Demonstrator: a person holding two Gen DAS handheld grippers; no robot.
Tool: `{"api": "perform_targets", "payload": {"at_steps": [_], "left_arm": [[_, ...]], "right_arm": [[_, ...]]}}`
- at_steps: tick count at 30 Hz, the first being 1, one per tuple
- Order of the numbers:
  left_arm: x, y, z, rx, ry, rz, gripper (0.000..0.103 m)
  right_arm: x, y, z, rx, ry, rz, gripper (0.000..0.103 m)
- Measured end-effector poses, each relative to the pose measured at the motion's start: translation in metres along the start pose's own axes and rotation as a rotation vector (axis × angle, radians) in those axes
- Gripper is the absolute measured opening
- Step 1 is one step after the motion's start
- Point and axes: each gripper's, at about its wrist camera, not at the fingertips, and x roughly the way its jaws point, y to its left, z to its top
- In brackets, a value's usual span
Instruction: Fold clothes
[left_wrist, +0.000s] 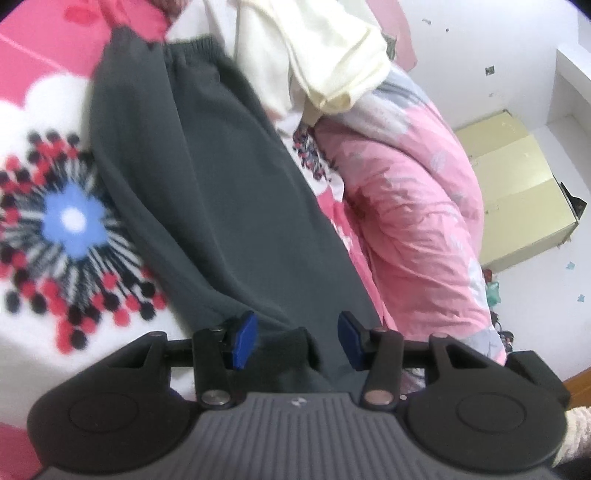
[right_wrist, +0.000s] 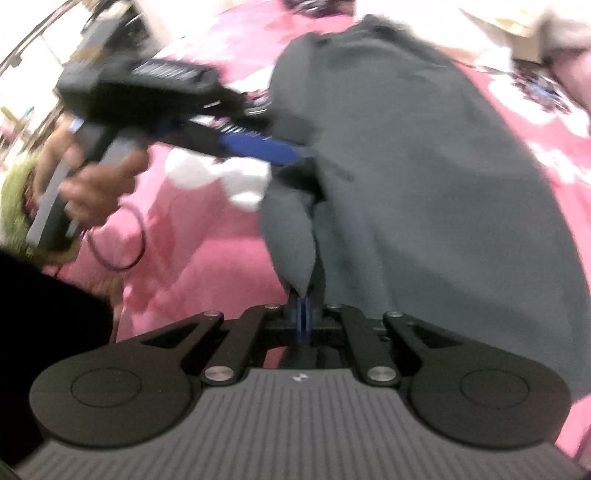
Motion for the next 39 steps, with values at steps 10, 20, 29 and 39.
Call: {"api": "perform_targets", "payload": {"at_steps": [10, 20, 29, 39], "left_arm": [[0.004, -0.041, -0.023, 0.382, 0.015, 0.119, 0.049], [0.041, -0.069, -0.042, 0.687, 0.051, 0.207, 0.048], [0.06, -0.051, -0.03, 0.59, 0.052, 0.277, 0.047], [0.061, -0.049, -0.031, 0.578, 0.052, 0.282, 0.047]], "right_arm": [[0.02, -0.029, -0.005, 0.191, 0.076, -0.01, 0.001], [0.027, -0.024, -0.007, 0.177, 0.099, -0.013, 0.002], [0.015, -0.021, -0.015, 0.124, 0.095, -0.021, 0.004], [0.006, -0.025, -0.027, 0.112, 0.116, -0.002, 0.006]]}}
